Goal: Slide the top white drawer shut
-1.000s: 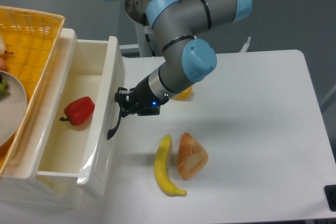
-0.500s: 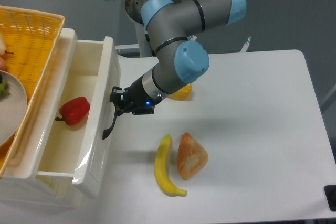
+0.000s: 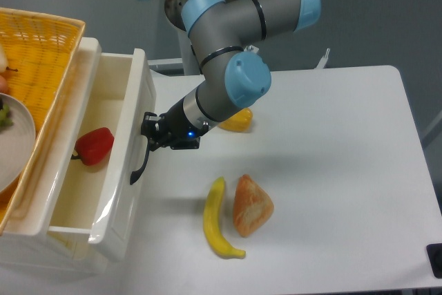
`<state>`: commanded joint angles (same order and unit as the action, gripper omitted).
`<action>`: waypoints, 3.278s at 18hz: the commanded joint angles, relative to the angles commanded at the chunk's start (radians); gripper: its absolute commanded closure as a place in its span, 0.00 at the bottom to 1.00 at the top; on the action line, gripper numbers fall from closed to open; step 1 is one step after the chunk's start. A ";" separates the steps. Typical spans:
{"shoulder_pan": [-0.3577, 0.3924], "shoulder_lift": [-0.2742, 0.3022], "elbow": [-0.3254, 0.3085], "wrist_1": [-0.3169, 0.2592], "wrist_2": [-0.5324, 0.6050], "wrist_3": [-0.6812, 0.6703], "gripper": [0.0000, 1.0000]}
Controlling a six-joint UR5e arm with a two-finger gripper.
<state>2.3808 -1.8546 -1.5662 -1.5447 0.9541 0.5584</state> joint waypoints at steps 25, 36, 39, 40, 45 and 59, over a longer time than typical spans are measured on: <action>-0.072 0.000 0.000 0.058 0.000 -0.081 0.93; -0.103 0.000 0.000 0.074 0.002 -0.109 0.93; -0.104 0.000 0.000 0.075 0.000 -0.109 0.93; -0.106 0.000 0.000 0.074 0.000 -0.109 0.93; -0.115 0.000 0.000 0.075 0.002 -0.115 0.93; 0.001 0.002 0.000 0.072 0.093 -0.085 0.92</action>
<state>2.3821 -1.8530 -1.5662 -1.4726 1.0476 0.4739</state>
